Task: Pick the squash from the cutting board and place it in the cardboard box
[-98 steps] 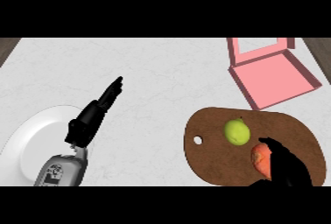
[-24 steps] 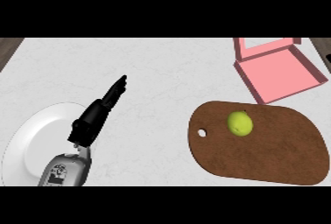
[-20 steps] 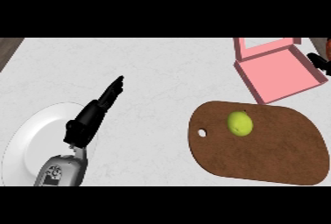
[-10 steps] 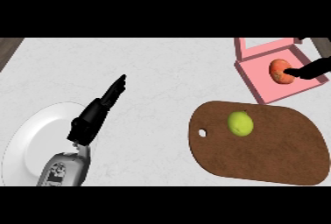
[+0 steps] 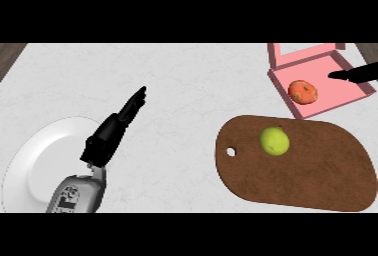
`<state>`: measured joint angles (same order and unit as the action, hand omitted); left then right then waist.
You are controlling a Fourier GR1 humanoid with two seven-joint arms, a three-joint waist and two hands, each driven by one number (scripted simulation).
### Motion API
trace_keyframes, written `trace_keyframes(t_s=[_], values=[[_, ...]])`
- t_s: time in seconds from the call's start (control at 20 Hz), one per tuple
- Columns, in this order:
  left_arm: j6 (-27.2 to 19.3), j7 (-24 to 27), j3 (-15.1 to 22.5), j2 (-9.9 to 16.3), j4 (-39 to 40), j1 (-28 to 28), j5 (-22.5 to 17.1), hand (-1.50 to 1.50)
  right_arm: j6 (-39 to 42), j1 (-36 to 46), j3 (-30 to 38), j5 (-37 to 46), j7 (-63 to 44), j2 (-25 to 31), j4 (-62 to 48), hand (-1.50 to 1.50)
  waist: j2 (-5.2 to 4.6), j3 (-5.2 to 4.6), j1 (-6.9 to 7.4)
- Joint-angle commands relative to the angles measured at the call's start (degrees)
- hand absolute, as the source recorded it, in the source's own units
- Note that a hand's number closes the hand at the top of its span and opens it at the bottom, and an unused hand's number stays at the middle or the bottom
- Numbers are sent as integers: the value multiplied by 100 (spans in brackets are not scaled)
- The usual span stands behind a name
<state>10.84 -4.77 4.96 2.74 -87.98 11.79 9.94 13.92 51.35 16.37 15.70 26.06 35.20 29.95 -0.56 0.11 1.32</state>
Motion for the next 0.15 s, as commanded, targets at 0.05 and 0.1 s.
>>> trace_keyframes(t_s=[0.05, 0.1], values=[[110, 2, -55, 68, -76, -17, -98, 0, 647, 307, 918, -883, -16, 447, -670, -150, -14, 2, 38], [65, 22, -32, 43, -46, -25, -50, 0, 852, 306, 1033, -973, -54, 674, -831, -150, -19, 2, 31]])
